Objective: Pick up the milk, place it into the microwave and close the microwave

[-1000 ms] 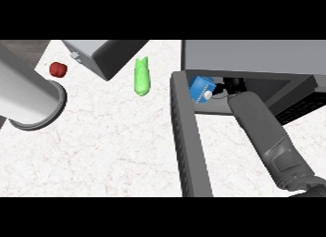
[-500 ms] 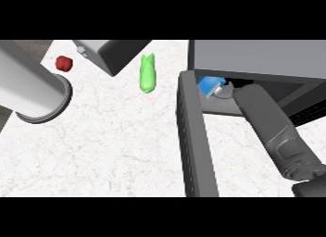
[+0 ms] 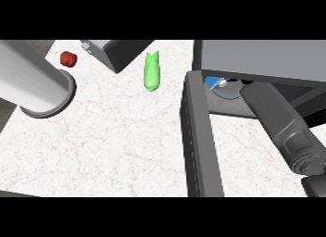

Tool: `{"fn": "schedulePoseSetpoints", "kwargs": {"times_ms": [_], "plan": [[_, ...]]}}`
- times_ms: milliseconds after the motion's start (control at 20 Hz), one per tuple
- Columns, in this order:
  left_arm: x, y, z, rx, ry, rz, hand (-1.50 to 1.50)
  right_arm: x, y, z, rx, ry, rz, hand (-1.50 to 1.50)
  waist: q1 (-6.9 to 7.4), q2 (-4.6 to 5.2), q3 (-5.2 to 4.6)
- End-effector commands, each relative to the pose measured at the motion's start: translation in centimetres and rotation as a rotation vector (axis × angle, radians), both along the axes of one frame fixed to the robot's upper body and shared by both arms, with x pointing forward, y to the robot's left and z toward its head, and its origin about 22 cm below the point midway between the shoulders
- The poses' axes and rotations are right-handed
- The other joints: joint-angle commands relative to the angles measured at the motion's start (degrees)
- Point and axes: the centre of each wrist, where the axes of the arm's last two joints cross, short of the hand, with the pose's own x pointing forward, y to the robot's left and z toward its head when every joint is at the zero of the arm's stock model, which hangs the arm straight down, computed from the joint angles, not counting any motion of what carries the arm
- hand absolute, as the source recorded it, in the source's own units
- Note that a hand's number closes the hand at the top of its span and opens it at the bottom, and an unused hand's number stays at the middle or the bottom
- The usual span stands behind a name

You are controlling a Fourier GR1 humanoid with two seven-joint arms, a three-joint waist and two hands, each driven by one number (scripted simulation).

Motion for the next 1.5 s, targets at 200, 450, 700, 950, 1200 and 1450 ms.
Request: {"fn": "schedulePoseSetpoints", "kwargs": {"times_ms": [200,450,700,950,1200,1450], "plan": [[0.8,0.2,0.2,0.039,0.021,0.005,-1.50,-1.1,-3.8,-1.7,-0.142,0.017,-0.341,-1.50,0.88,0.54,-0.24],[1.3,0.1,0.3,0.053,0.010,-0.002,-1.50,0.4,-2.4,1.2,-0.105,-0.010,-0.118,-1.50,1.28,0.48,0.00],[2.0,0.1,0.0,0.068,0.018,-0.068,-1.50,0.5,-1.1,1.1,-0.066,0.004,-0.032,-1.50,1.39,0.33,-0.07],[2.9,-0.1,-0.7,0.068,0.026,-0.136,-1.50,0.4,0.1,0.7,0.008,0.041,0.064,-1.50,0.64,0.02,-0.13],[3.0,-1.2,-0.4,0.084,0.013,-0.213,-1.50,0.5,1.0,0.9,0.155,0.063,0.141,-1.50,0.05,-0.73,-0.06],[4.1,-2.4,-1.4,0.063,0.017,-0.264,-1.50,-0.7,0.9,-1.5,0.319,0.089,0.228,-1.50,-1.94,-1.05,-0.11]]}}
